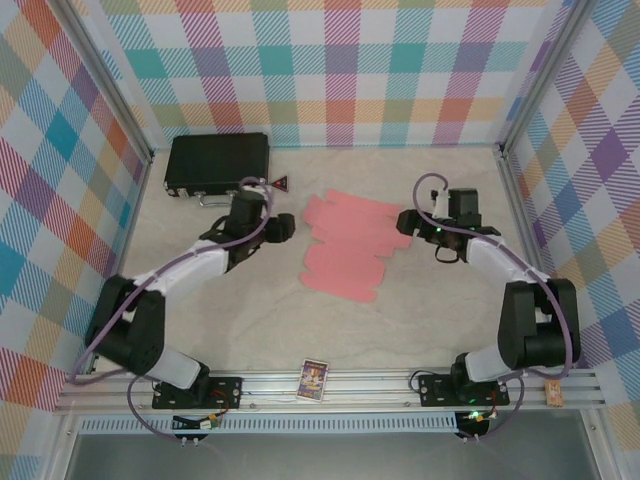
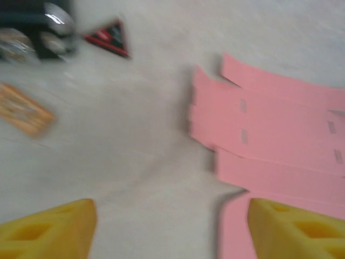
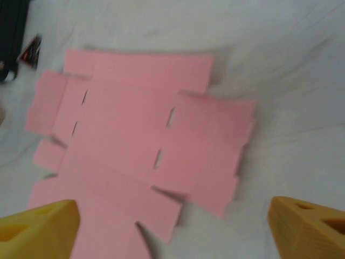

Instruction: Fold the paper box

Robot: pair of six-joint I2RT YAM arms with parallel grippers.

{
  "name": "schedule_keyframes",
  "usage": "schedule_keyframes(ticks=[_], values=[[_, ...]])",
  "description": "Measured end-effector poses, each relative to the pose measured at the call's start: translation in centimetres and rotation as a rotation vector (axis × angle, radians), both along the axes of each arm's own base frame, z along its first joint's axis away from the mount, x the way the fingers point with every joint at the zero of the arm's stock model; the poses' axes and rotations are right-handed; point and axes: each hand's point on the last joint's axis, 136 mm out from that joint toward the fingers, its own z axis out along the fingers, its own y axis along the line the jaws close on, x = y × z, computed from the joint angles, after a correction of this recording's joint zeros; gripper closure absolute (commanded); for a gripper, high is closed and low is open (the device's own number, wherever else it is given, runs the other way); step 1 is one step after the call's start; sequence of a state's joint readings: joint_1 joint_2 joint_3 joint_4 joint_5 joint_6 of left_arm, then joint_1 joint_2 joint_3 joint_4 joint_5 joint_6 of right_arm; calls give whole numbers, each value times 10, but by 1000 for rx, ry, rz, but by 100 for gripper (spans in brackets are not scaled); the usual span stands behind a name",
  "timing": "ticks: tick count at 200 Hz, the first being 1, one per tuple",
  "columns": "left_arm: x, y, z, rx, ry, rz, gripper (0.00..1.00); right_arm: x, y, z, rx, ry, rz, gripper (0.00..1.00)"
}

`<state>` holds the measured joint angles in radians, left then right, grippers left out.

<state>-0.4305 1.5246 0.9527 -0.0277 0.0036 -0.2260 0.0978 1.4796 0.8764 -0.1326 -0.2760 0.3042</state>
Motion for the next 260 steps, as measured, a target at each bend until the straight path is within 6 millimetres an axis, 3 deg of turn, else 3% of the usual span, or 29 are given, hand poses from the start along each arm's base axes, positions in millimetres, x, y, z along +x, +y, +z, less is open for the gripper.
schedule_keyframes(ticks=[36,66,95,126,189,260], values=[[12,-55,-26,-66,115,-113,77,2,46,-19,55,101,102,47],[31,-85,-45,-123,179,-153,100,1,68,-38,66,163,132,65],[45,-106,-63,-155,224,-181,100,7,75,-53,66,208,126,74],[47,-116,-79,-163,266,-203,100,16,81,-66,58,235,121,81],[35,-102,-112,-107,354,-150,100,17,100,-83,34,276,160,83],[4,-77,-113,-83,362,-65,100,9,126,-91,14,295,241,84]])
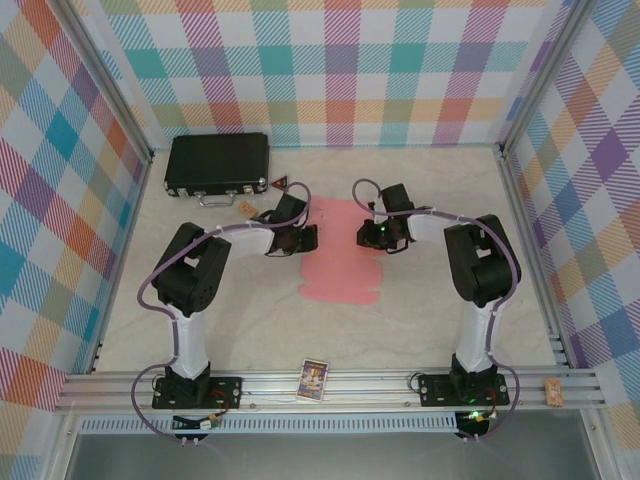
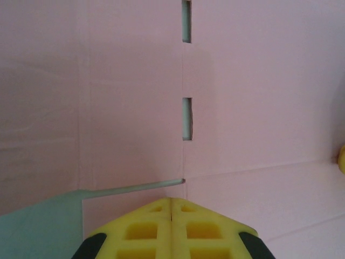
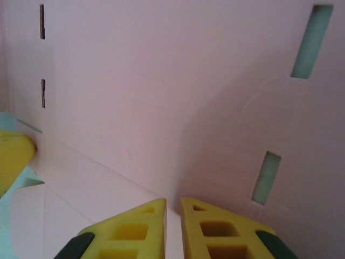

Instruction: Fold the paper box

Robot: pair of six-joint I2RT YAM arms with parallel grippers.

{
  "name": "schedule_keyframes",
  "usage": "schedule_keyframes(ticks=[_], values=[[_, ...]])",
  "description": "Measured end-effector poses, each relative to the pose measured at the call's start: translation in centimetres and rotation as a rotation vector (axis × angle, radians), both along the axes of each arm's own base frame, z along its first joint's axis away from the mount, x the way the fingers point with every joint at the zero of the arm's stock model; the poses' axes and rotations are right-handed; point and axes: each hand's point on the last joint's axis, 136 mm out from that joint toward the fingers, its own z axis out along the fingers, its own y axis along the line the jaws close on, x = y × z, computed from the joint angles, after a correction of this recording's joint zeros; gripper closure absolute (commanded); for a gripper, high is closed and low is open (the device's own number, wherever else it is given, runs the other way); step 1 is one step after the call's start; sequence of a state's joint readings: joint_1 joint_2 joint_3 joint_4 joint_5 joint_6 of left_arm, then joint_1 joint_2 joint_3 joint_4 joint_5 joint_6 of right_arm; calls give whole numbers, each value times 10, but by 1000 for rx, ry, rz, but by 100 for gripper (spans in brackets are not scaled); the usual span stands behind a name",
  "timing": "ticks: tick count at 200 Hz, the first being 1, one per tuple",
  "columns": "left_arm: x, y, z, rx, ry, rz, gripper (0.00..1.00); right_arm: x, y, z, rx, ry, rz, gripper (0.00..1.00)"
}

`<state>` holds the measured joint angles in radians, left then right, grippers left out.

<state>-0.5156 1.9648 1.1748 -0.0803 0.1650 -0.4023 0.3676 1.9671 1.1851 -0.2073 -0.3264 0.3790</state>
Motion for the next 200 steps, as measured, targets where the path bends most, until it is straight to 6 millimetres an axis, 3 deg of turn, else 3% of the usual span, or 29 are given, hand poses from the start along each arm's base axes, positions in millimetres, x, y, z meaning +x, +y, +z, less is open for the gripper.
schedule_keyframes(ticks=[49,84,104,140,177,200], values=[[-40,20,-2,17,39,27,100,-17,22,-1,-3,1,65,82],[-51,24,-1,15,63,31,100,-31,23,2,-9,8,78,78],[-51,24,3,26,78,28,85,-32,21,9,-19,5,68,74],[-24,18,38,2,28,38,60,-13,17,41,-12,-43,43,69],[20,31,83,-6,-71,100,54,35,0,85,-25,-136,-18,61],[44,47,90,24,-96,146,49,65,-13,95,-63,-171,-51,48]])
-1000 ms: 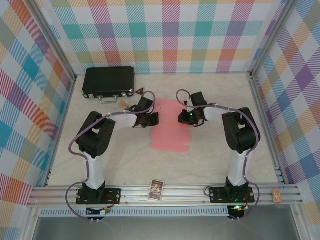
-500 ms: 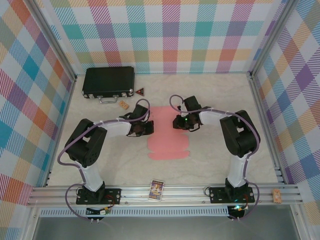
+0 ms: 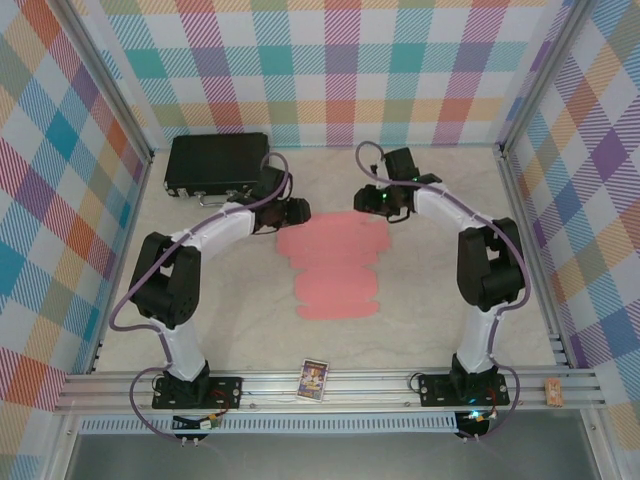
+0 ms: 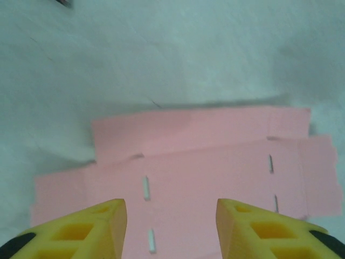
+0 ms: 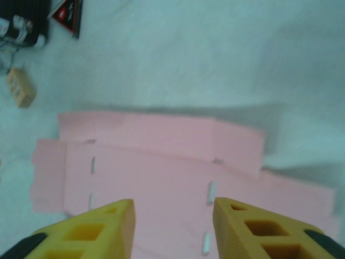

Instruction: Fold the paper box

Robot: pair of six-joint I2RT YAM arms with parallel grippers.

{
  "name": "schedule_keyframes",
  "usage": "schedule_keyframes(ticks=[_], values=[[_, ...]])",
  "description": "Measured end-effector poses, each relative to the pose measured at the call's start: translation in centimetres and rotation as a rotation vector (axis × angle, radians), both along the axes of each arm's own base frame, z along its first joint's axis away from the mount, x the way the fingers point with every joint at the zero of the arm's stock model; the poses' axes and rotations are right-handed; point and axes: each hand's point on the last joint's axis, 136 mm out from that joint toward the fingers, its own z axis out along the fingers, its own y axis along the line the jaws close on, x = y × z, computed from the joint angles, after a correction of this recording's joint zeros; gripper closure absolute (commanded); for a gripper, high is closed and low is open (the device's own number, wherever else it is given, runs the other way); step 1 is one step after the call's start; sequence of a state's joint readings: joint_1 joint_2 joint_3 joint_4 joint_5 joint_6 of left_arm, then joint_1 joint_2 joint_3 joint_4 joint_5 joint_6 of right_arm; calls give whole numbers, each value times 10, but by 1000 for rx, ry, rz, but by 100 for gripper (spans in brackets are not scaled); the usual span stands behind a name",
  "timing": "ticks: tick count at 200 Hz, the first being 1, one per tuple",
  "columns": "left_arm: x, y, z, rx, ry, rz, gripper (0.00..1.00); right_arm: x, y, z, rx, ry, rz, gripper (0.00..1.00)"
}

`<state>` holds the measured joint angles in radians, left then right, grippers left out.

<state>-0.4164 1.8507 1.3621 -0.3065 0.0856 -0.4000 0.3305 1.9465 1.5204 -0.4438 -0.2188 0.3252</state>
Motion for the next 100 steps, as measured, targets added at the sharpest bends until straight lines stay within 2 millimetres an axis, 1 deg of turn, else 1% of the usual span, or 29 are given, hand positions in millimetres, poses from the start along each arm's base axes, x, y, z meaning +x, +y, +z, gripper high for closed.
schedule_keyframes(ticks=[9,23,44,60,72,90,100], values=[[6,5,-4,13,6,16,47,8,-6,-4,-25,1,-13,47],[13,13,-16,38,30,30,46,18,-15,-15,-71,27,-33,45],[20,18,-37,67,78,33,44,27,-18,-35,-117,68,-37,44],[24,18,-51,81,108,28,41,27,-18,-50,-132,106,-26,44],[26,18,-57,85,122,25,40,26,-17,-58,-134,131,-18,44],[29,16,-61,78,134,10,40,24,-15,-65,-132,157,-11,45],[31,13,-62,71,135,2,40,25,-13,-65,-123,162,-5,46]])
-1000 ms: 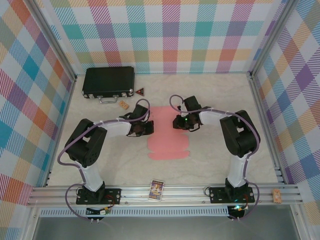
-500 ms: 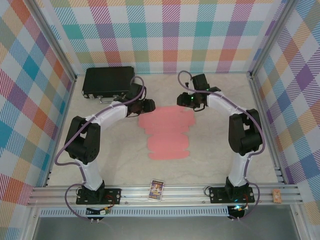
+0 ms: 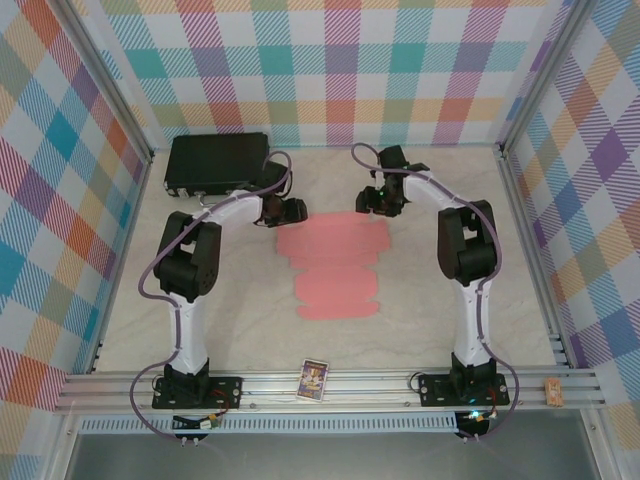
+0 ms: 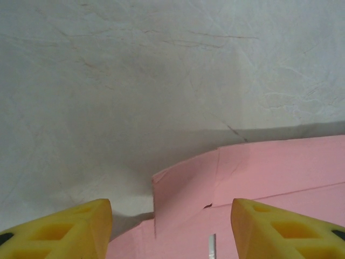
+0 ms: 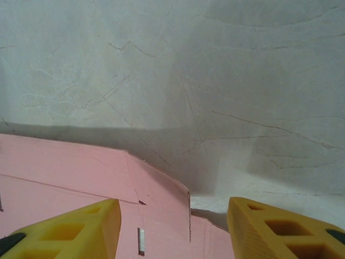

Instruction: Fold the paper box

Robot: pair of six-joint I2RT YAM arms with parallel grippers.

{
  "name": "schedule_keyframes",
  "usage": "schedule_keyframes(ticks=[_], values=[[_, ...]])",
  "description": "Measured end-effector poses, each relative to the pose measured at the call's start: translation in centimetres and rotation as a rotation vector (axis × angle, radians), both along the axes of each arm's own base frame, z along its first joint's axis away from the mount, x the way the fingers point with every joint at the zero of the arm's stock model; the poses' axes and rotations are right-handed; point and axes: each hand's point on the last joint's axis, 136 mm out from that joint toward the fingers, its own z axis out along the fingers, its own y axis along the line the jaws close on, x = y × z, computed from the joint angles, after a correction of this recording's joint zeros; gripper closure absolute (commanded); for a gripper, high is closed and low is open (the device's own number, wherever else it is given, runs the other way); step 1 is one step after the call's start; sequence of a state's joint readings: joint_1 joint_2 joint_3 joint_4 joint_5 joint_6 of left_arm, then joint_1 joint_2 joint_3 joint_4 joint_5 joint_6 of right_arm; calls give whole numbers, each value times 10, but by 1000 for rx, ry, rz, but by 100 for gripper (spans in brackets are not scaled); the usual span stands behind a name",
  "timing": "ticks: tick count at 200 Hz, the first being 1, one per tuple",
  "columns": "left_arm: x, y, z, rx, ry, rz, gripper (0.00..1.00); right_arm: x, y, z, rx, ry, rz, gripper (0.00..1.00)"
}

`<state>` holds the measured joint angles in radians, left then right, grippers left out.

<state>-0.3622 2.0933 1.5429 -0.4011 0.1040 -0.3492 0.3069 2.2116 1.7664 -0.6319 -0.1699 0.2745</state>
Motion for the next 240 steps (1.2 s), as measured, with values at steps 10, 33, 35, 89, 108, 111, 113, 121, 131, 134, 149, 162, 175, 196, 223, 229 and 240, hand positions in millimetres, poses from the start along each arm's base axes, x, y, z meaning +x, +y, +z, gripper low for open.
schedule_keyframes(ticks=[10,33,35,89,108,111,113,121,131,134,149,162,175,196,223,229,240], values=[[3,-2,1,-7,2,-6,41,1,3,1,13,2,5,46],[9,-6,-1,-19,8,-11,43,3,9,3,46,6,19,50],[9,-6,0,-21,8,-12,43,3,10,3,48,7,20,50],[10,-9,-8,-63,42,-27,47,1,18,1,93,30,41,51],[10,-11,-8,-84,49,-35,51,0,19,1,99,31,43,53],[10,-12,-8,-88,50,-36,52,0,19,1,99,32,43,53],[10,-12,-8,-91,51,-36,52,0,19,1,99,32,44,53],[11,-14,-6,-102,50,-40,54,0,20,1,104,33,46,55],[11,-17,-4,-115,48,-49,54,-1,21,2,113,36,49,56],[11,-17,-3,-121,49,-51,54,-1,22,2,116,37,51,57],[11,-22,-1,-143,49,-63,54,-2,25,4,137,42,61,57],[10,-25,0,-159,52,-74,54,-3,29,6,158,43,71,58],[9,-27,1,-173,55,-83,54,-3,33,8,180,42,80,58],[8,-31,4,-194,59,-95,54,-5,38,12,216,45,96,59],[8,-38,8,-228,58,-115,54,-6,46,17,266,48,113,59],[9,-39,8,-235,57,-120,54,-6,47,18,273,49,116,59],[9,-42,7,-248,57,-128,54,-6,49,19,286,51,117,59]])
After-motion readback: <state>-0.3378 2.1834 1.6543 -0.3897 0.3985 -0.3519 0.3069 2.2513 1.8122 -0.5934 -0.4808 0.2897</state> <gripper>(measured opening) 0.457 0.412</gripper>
